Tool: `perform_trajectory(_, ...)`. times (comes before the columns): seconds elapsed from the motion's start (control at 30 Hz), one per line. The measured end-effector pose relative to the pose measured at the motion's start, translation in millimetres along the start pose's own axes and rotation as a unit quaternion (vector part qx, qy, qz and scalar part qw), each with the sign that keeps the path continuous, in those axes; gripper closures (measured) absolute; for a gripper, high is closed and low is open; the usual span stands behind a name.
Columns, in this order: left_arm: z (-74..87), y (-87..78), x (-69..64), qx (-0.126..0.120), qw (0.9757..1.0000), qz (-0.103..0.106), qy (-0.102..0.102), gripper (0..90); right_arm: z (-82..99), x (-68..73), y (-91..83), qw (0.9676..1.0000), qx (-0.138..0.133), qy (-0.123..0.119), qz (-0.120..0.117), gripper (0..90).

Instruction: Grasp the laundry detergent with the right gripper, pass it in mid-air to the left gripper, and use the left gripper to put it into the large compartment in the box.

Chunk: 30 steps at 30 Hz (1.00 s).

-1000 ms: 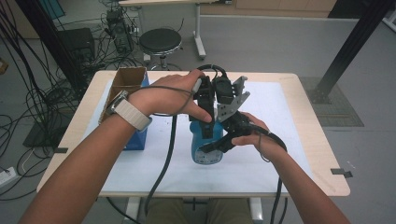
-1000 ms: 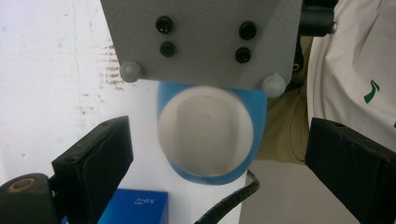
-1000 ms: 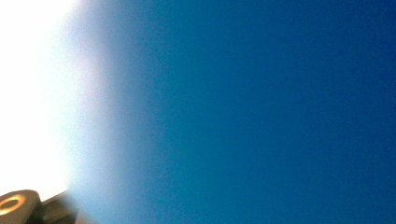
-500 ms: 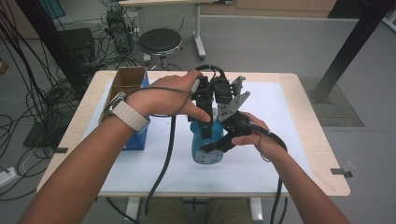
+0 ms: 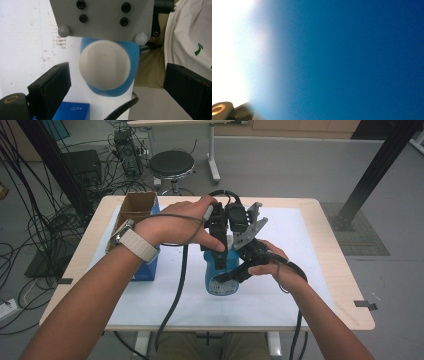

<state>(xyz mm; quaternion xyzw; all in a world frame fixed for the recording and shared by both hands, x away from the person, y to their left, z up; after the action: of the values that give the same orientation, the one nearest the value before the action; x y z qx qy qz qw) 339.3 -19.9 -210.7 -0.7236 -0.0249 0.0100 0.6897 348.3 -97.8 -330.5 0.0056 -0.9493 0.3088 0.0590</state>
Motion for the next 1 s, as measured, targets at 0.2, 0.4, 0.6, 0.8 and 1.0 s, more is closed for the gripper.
perform_trajectory(0.2, -0.6, 0.3, 0.1, 0.0, 1.0, 0.001, 0.003, 8.2, 0.0, -0.2, 0.1, 1.0, -0.001, 0.0, 0.0, 42.9)
perform_trajectory(0.4, -0.7, 0.2, -0.4, 0.002, 1.0, 0.001, 0.002, 8.1, 0.4, 0.1, -0.1, 1.0, -0.002, -0.003, 0.003, 42.9)
perform_trajectory(0.6, -0.8, 0.4, -1.0, 0.002, 1.0, 0.002, 0.002, 8.2, 1.7, 0.4, -0.5, 1.0, 0.0, -0.001, 0.001, 42.9)
perform_trajectory(0.8, -0.7, 0.7, -1.1, 0.002, 1.0, 0.002, 0.001, 8.2, 2.0, 0.1, -1.4, 1.0, -0.002, 0.001, 0.003, 42.9)
perform_trajectory(1.0, -1.4, 0.8, -1.2, 0.002, 1.0, 0.002, 0.002, 8.2, 1.6, 0.5, -1.8, 1.0, -0.002, 0.002, 0.002, 42.9)
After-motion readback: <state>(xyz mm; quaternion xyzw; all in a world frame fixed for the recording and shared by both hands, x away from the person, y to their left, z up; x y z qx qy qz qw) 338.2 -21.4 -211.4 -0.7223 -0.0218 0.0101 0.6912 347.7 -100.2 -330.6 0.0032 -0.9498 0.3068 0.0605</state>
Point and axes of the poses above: each handheld gripper's, and its own axes: y roughly forward along the jaws, z roughly out of its underside, x roughly to its left, the point moved 4 cm from there along y, roughly forward along the jaws, and after that the axes turned 1 degree about y, right-handed, at the moved point
